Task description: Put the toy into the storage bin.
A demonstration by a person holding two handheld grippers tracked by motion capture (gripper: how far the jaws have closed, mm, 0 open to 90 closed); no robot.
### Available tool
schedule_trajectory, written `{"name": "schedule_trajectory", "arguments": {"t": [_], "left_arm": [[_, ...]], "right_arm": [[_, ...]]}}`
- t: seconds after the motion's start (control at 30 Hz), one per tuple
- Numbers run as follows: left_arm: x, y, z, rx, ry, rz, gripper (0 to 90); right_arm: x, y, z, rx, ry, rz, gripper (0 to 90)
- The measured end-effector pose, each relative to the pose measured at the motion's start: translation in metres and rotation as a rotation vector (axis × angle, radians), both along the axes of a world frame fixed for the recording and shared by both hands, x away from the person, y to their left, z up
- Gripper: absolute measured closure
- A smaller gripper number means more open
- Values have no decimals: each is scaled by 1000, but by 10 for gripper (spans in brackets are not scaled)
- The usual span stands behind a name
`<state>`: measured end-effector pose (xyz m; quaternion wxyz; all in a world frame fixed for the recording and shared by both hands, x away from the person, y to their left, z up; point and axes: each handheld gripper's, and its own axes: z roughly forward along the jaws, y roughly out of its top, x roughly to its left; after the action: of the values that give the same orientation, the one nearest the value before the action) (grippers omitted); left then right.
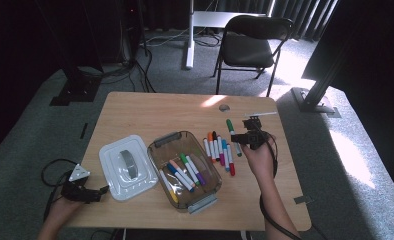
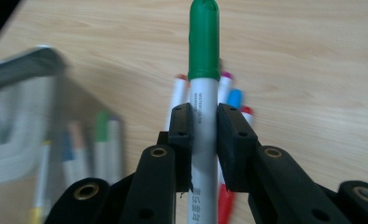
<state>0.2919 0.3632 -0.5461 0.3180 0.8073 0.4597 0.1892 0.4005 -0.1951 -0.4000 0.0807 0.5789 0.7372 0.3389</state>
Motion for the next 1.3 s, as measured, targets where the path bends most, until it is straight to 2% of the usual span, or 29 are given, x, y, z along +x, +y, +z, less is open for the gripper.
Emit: {"name": "schedule_trajectory", "arguments": {"t": [0.03,0.07,0.2,0.33,0.43,0.57,0.73,0.97,1.03,1.3], "left_arm": [[0,0,0,1,-1,0,17],[0,0,0,1,0,-1,17],[0,0,0,0,-1,0,17],[0,0,0,0,-2,0,17],[0,0,0,0,-1,0,17],[0,0,0,0,-2,0,17],[0,0,0,0,-2,0,17],[0,0,0,0,-2,0,17],[0,0,0,0,-2,0,17],[0,0,0,0,-2,1,17]], "right_arm": [[-2,4,5,6,-10,13,768],[-8,14,16,21,-31,51,768],[-16,35,32,51,-66,121,768],[-23,59,42,70,-81,198,768],[-27,74,43,79,-78,245,768],[-30,92,38,75,-64,293,768],[-31,110,26,61,-29,340,768],[-31,129,5,20,33,386,768],[-31,131,3,15,39,388,768],[-30,150,-19,-79,105,424,768]]}}
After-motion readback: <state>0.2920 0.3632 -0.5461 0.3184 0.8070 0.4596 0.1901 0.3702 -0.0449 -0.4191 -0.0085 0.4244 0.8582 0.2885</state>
